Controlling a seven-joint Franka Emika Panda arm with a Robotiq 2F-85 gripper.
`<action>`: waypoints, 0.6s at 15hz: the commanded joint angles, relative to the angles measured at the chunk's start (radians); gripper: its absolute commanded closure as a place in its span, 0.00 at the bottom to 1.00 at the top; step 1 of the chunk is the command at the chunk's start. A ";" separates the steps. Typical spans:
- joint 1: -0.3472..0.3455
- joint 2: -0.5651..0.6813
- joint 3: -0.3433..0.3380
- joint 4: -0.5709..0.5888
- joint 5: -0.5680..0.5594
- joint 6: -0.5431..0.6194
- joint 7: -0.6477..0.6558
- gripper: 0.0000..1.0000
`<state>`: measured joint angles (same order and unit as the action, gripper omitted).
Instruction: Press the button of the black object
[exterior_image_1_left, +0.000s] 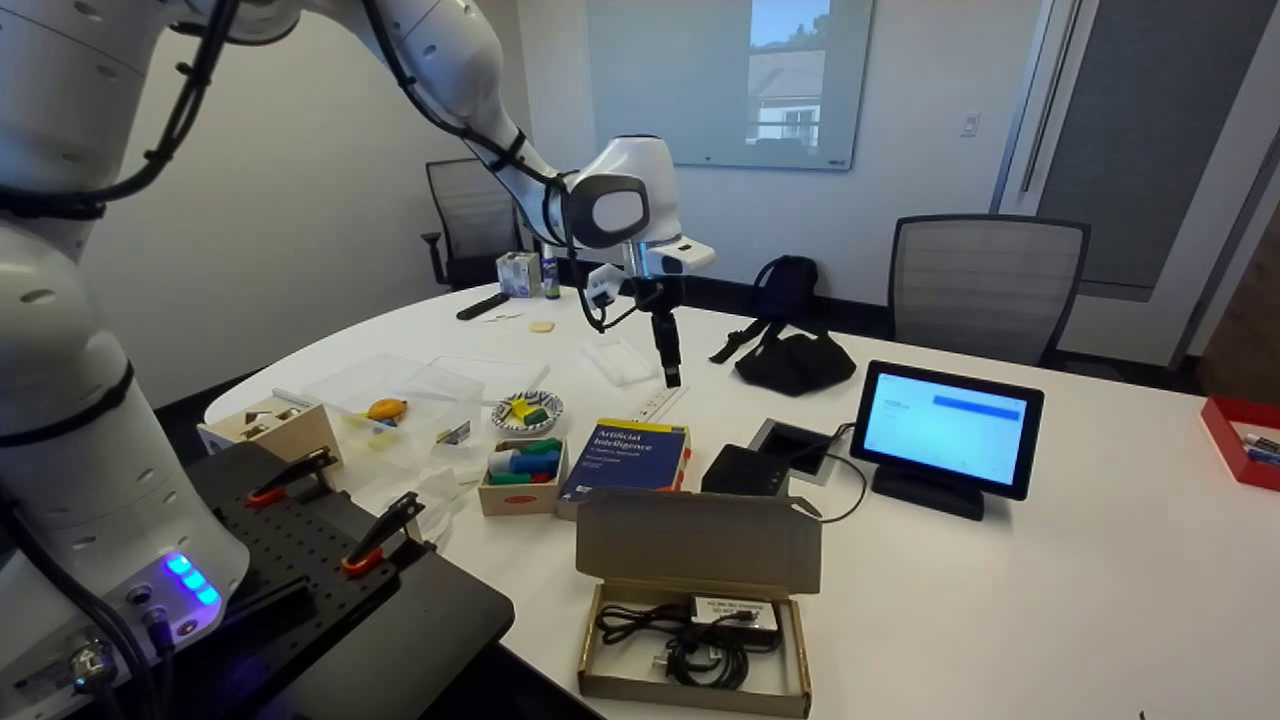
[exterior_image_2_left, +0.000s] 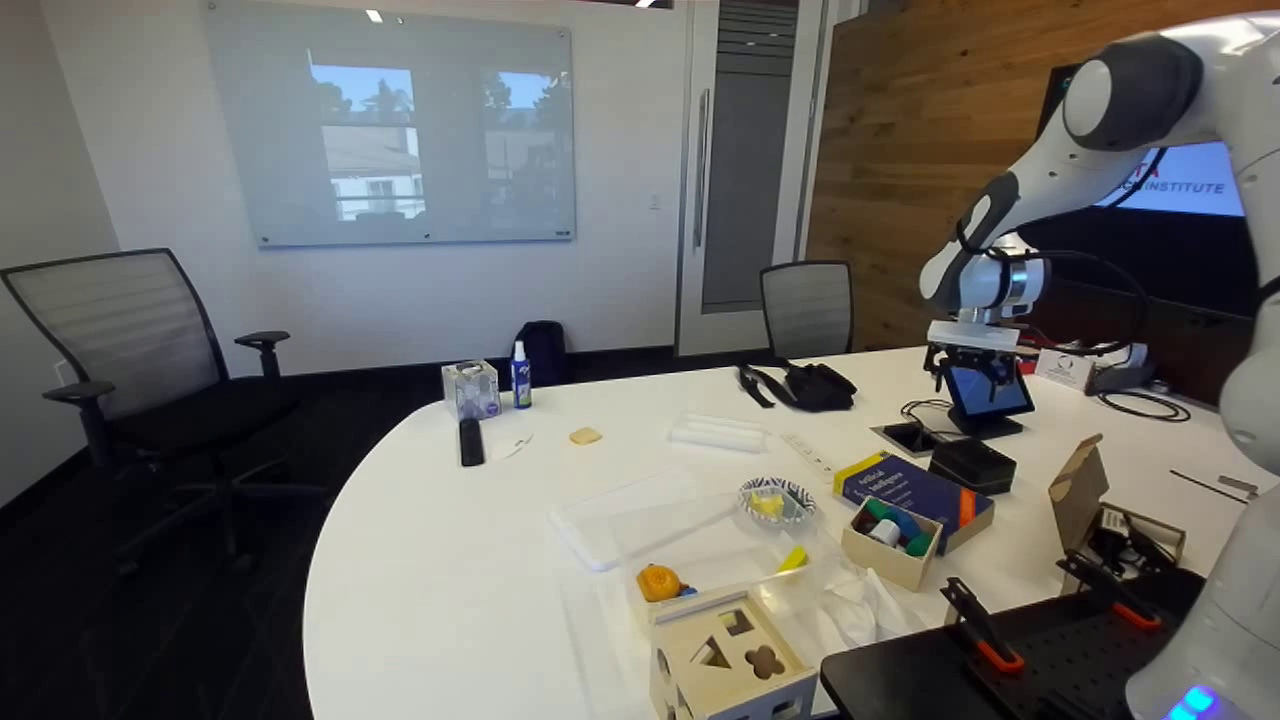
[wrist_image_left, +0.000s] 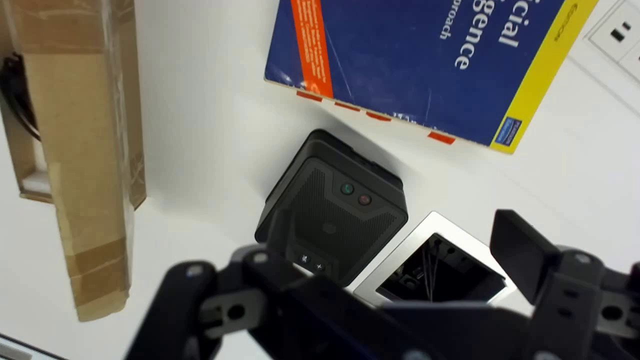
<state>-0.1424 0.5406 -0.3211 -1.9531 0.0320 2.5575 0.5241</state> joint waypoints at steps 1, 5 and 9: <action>0.039 -0.160 -0.003 -0.245 -0.040 0.127 -0.076 0.00; 0.055 -0.247 0.008 -0.395 -0.048 0.197 -0.144 0.00; 0.063 -0.313 0.019 -0.487 -0.053 0.213 -0.187 0.00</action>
<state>-0.0818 0.3167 -0.3132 -2.3430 0.0004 2.7410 0.3691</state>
